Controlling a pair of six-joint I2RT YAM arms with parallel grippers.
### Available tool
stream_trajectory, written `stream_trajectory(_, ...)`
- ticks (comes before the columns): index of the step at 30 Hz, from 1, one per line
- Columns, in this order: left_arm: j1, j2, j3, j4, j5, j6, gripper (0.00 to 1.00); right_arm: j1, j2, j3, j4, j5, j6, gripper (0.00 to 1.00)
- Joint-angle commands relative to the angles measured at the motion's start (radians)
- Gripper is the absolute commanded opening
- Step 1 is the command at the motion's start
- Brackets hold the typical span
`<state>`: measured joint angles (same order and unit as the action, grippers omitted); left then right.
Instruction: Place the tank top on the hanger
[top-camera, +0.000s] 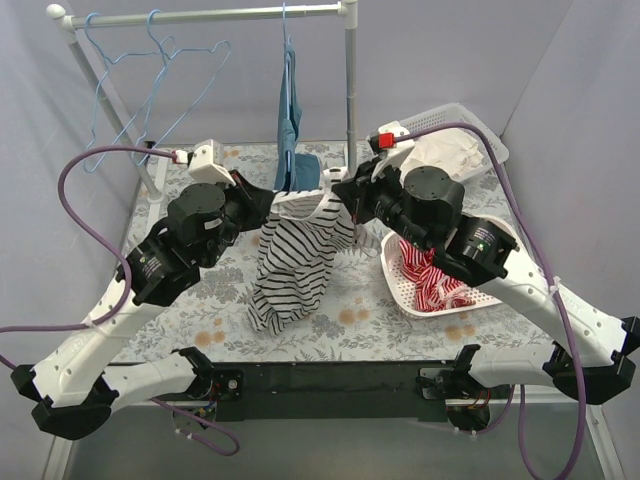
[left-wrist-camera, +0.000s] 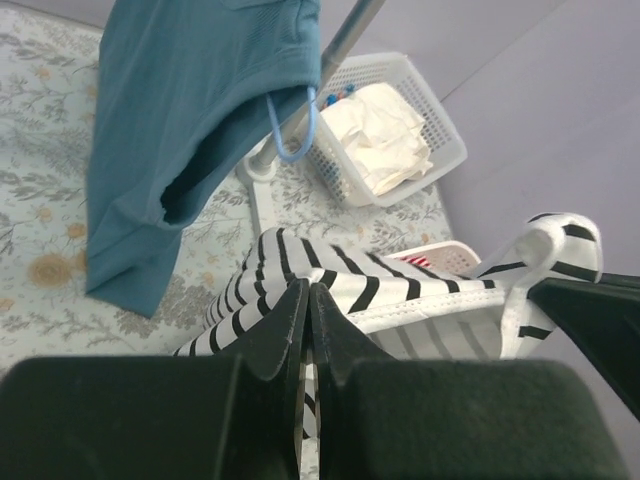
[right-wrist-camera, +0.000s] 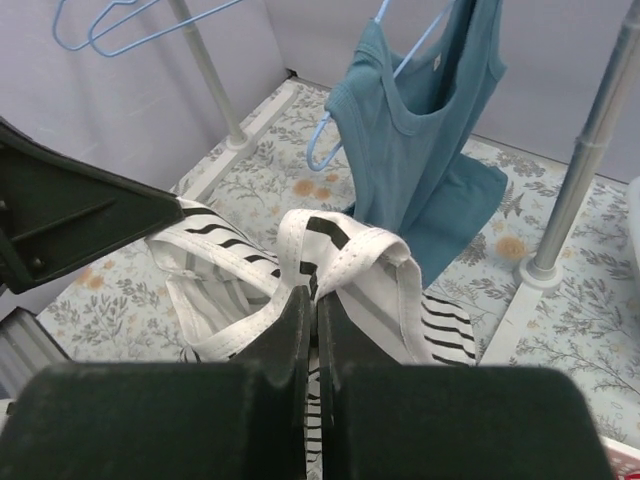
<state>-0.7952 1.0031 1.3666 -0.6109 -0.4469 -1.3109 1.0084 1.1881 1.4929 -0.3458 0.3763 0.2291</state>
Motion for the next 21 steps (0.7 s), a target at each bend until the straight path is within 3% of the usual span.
stream_trajectory(1,0.025,-0.043,-0.035,-0.216,-0.138,0.038,0.01,-0.022,0.002,0.009,-0.025,-0.023,0.045,0.01)
stream_trajectory(4,0.025,-0.092,-0.092,-0.28,-0.142,-0.02,0.19,-0.004,0.063,-0.159,0.082,-0.213,0.153,0.01)
stream_trajectory(5,0.025,-0.103,-0.103,-0.297,-0.159,-0.054,0.43,0.012,0.086,-0.201,0.19,-0.293,0.223,0.01)
stream_trajectory(8,0.025,-0.147,-0.129,-0.346,-0.171,-0.094,0.64,0.076,0.241,-0.273,0.321,-0.441,0.289,0.01)
stream_trajectory(11,0.025,-0.164,-0.145,-0.372,-0.159,-0.116,0.65,0.104,0.415,-0.203,0.355,-0.538,0.294,0.21)
stream_trajectory(12,0.025,-0.164,-0.153,-0.383,-0.145,-0.117,0.64,0.102,0.459,-0.192,0.335,-0.55,0.292,0.39)
stream_trajectory(15,0.024,-0.159,-0.198,-0.386,-0.11,-0.114,0.6,0.099,0.421,-0.226,0.298,-0.489,0.256,0.63)
stream_trajectory(17,0.025,-0.15,-0.259,-0.372,-0.066,-0.108,0.56,0.091,0.365,-0.291,0.271,-0.392,0.236,0.69)
stream_trajectory(19,0.025,-0.14,-0.299,-0.362,-0.03,-0.117,0.49,0.073,0.271,-0.341,0.231,-0.283,0.217,0.69)
stream_trajectory(21,0.024,-0.129,-0.357,-0.365,-0.018,-0.142,0.49,0.056,0.181,-0.43,0.2,-0.231,0.213,0.69)
